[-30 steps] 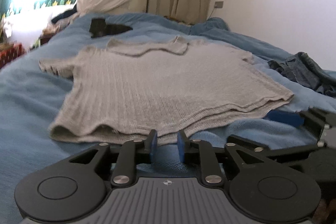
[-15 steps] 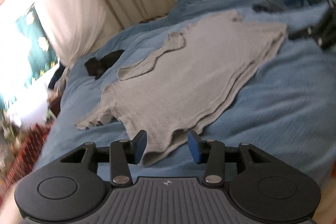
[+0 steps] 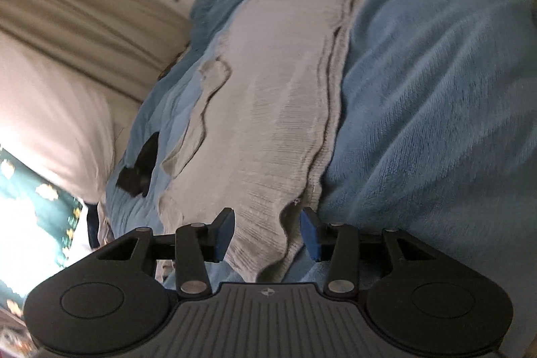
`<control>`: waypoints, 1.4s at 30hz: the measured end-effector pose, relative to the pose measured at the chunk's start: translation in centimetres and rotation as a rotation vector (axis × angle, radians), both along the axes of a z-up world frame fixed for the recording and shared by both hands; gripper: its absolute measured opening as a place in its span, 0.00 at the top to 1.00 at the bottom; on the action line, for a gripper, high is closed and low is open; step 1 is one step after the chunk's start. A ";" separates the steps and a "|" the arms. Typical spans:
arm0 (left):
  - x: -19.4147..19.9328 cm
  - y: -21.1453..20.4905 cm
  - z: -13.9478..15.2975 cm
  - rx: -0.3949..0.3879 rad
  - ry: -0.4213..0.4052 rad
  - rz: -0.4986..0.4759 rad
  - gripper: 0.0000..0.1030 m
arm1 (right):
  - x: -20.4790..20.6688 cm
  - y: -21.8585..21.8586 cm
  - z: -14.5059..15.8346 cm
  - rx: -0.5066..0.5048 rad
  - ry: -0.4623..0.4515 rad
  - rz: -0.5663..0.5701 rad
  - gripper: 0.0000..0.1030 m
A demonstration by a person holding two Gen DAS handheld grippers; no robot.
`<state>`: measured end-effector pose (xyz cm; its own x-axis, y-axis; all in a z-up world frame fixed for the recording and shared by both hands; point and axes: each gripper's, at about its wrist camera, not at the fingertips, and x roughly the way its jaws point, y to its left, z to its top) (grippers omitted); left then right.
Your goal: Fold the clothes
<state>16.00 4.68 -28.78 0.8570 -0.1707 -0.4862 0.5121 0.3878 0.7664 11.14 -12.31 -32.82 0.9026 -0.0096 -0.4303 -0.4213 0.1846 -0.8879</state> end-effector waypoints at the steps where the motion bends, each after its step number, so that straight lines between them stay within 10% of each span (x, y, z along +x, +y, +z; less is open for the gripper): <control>1: 0.1 0.2 0.0 0.007 0.005 -0.006 0.58 | 0.2 -0.3 0.0 -0.009 0.009 0.002 0.51; 21: -0.5 -0.1 -1.5 0.288 0.045 -0.178 0.67 | -1.5 -2.5 -0.2 -0.081 0.033 0.038 0.51; 42: -0.3 1.1 -1.8 0.315 -0.048 -0.088 0.80 | -1.9 -3.4 0.1 -0.125 0.041 0.054 0.66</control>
